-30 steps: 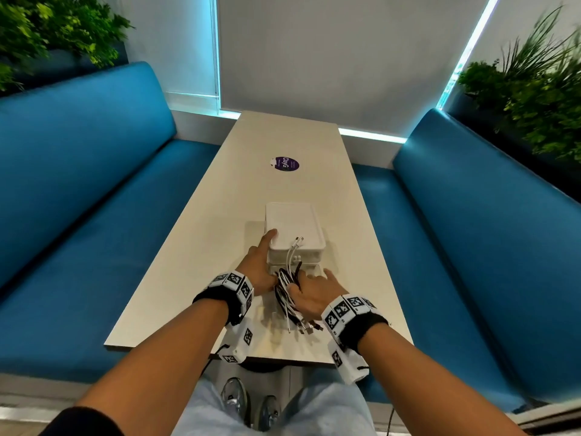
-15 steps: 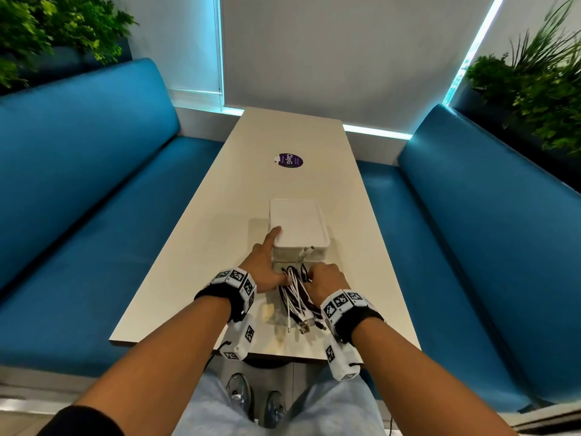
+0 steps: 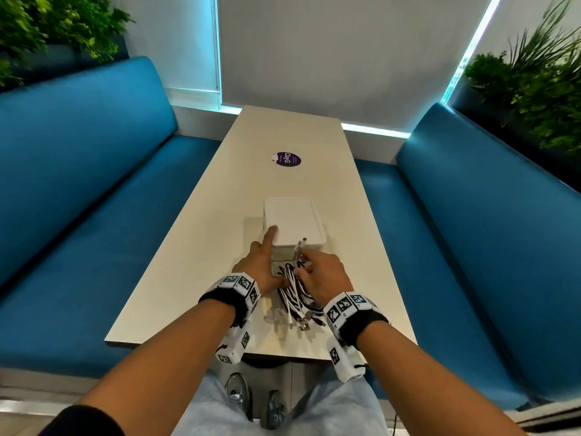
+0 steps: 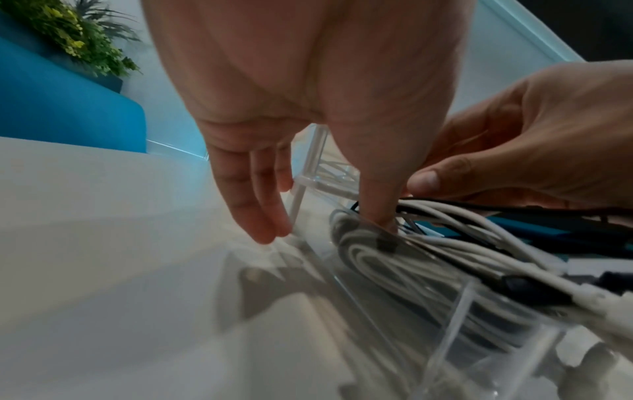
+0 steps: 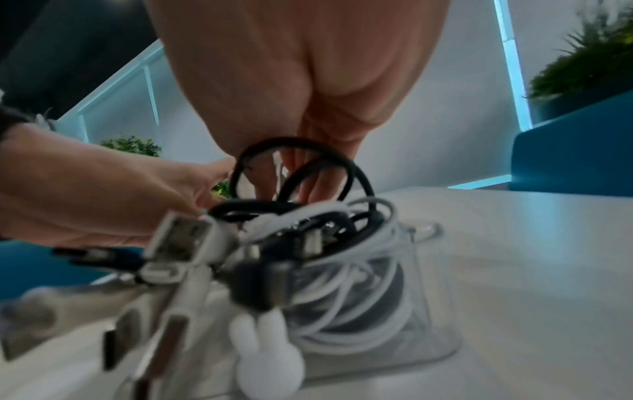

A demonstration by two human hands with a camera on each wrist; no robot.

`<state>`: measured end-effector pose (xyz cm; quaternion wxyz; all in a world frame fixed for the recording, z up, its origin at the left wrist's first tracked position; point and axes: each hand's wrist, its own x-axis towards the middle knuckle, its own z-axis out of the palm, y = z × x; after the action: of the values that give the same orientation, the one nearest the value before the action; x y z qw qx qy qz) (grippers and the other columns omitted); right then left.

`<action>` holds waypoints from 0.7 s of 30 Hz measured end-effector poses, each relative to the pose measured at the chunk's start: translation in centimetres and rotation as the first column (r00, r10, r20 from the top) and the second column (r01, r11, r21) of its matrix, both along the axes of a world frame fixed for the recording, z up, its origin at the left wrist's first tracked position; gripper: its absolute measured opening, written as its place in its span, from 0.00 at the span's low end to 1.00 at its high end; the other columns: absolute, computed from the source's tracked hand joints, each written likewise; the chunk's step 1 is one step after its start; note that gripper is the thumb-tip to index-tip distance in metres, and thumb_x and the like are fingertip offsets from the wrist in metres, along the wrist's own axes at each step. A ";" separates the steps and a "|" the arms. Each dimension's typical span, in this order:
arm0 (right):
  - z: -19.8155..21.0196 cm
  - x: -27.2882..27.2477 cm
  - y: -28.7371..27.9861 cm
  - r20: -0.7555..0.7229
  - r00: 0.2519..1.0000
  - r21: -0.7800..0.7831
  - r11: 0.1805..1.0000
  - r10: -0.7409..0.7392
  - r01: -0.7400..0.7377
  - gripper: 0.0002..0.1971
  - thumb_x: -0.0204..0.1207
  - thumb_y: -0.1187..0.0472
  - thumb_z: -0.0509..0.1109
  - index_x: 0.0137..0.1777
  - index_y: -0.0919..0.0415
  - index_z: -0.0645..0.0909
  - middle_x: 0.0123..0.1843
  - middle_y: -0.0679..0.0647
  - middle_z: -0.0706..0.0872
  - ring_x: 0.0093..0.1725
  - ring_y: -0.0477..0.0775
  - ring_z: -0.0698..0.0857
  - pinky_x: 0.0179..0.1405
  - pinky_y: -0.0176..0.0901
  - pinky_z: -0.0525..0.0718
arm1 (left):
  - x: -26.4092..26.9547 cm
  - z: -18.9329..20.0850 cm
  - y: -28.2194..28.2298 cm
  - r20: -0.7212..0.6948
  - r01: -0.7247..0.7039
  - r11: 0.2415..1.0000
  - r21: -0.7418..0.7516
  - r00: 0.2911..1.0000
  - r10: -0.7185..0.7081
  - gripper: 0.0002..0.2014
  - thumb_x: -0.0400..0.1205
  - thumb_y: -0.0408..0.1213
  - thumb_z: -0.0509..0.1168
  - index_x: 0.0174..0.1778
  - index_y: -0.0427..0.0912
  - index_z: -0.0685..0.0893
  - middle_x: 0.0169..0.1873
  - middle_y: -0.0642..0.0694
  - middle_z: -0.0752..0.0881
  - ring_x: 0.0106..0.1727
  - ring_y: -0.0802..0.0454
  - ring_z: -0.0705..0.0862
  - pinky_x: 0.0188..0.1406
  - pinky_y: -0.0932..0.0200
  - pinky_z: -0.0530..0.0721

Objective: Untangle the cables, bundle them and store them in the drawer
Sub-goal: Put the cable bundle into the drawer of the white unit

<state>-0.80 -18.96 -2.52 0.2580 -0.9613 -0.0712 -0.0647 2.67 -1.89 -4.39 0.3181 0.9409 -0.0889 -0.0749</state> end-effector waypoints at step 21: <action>-1.3 0.6 2.1 -0.145 0.970 -0.353 0.906 0.193 -0.233 0.13 0.79 0.55 0.66 0.56 0.60 0.87 0.53 0.61 0.82 0.51 0.65 0.84 0.49 0.56 0.86 | 1.1 0.4 0.7 -0.094 0.058 0.994 -0.095 0.993 -0.067 0.51 0.73 0.49 0.70 0.82 0.69 0.40 0.72 0.41 0.69 0.64 0.38 0.81 0.64 0.46 0.81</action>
<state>-0.23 -16.90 -3.85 0.0824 -0.9810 -0.1730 0.0298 3.73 -1.20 -4.01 0.3628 0.9171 -0.1061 -0.1265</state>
